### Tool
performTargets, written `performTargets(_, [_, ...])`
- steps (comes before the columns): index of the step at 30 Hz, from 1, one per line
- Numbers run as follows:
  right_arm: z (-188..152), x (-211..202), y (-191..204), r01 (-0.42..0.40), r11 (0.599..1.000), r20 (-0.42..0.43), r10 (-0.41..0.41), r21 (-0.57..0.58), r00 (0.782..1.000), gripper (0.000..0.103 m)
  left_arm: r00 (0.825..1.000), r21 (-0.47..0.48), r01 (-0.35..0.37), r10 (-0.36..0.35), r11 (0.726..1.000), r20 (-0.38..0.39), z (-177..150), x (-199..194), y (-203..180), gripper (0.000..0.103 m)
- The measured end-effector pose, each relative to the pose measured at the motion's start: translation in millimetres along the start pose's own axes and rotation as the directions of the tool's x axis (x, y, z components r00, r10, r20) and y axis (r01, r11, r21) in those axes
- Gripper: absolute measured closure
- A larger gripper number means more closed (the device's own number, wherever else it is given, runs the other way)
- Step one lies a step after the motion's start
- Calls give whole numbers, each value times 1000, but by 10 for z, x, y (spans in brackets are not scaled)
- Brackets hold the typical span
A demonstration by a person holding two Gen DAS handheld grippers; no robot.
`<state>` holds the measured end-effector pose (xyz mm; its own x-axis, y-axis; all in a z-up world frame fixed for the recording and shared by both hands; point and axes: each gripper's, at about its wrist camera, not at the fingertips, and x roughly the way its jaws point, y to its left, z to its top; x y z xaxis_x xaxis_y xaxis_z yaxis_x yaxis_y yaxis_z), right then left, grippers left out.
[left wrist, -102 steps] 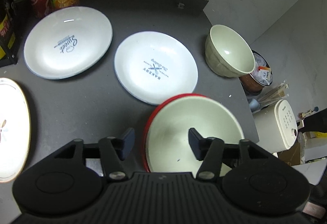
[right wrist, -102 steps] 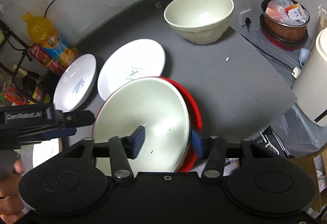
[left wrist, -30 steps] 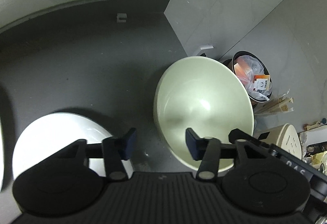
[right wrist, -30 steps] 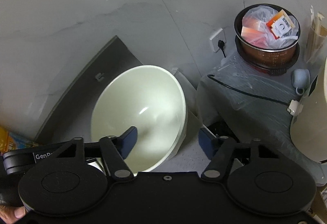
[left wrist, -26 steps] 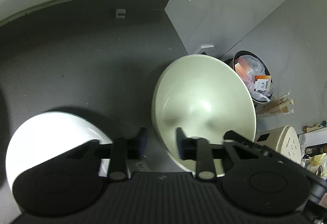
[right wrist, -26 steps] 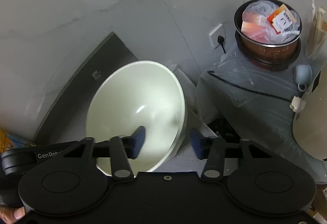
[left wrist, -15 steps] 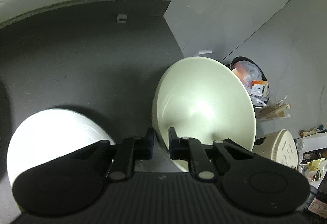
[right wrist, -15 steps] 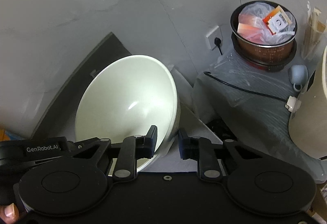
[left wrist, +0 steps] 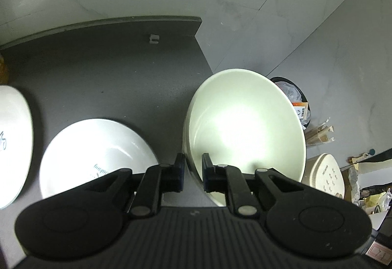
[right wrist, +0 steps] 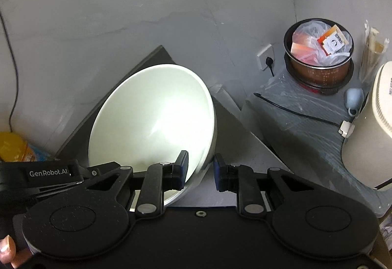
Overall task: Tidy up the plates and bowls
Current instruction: 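Carry the second cream bowl and lower it onto the stacked bowls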
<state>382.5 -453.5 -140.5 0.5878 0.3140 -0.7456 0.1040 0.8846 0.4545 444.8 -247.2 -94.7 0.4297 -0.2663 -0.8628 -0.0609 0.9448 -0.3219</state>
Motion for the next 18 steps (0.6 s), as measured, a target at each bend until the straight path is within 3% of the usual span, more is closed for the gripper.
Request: performTargets(18, [-224, -497, 217, -14, 998, 56, 18, -66, 998, 80, 998, 14, 40, -41, 999, 48, -268, -544, 116, 91])
